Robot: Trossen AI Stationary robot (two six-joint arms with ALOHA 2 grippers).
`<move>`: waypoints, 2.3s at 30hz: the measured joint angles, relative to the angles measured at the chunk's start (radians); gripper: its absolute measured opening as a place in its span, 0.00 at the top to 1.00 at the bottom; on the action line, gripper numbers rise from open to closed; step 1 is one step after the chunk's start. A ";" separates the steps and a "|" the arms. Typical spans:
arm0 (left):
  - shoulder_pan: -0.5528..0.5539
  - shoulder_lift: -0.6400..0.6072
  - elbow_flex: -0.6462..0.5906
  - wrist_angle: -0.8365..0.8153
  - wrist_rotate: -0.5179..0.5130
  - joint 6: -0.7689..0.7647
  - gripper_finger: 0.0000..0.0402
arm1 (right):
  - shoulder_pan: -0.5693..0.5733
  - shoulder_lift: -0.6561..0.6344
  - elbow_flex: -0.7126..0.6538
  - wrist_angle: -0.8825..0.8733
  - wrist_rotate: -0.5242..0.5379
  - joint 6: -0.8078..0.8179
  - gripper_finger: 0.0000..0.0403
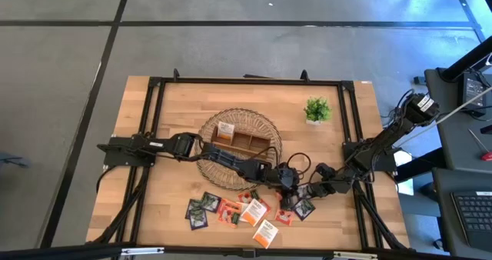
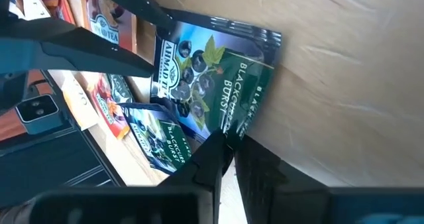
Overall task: Pick & Place Tea
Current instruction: Put the purple tea bag into the right section of the wooden organizer
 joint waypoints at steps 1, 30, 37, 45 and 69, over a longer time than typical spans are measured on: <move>0.000 -0.002 0.000 0.000 0.001 0.014 0.68 | 0.000 0.000 0.000 0.001 0.000 -0.009 0.89; 0.089 -0.268 0.000 -0.024 0.116 0.133 0.68 | -0.001 -0.078 0.008 0.146 0.095 -0.152 0.99; 0.107 -0.415 0.000 -0.106 0.111 0.197 0.68 | -0.055 -0.155 0.055 0.098 0.173 -0.288 0.99; 0.090 -0.535 0.001 -0.375 0.109 0.231 0.68 | -0.194 -0.209 0.285 -0.022 0.172 -0.603 0.99; -0.120 -0.874 -0.207 -0.543 -0.078 0.075 0.68 | -0.835 0.067 0.966 -1.075 -0.288 -1.363 0.99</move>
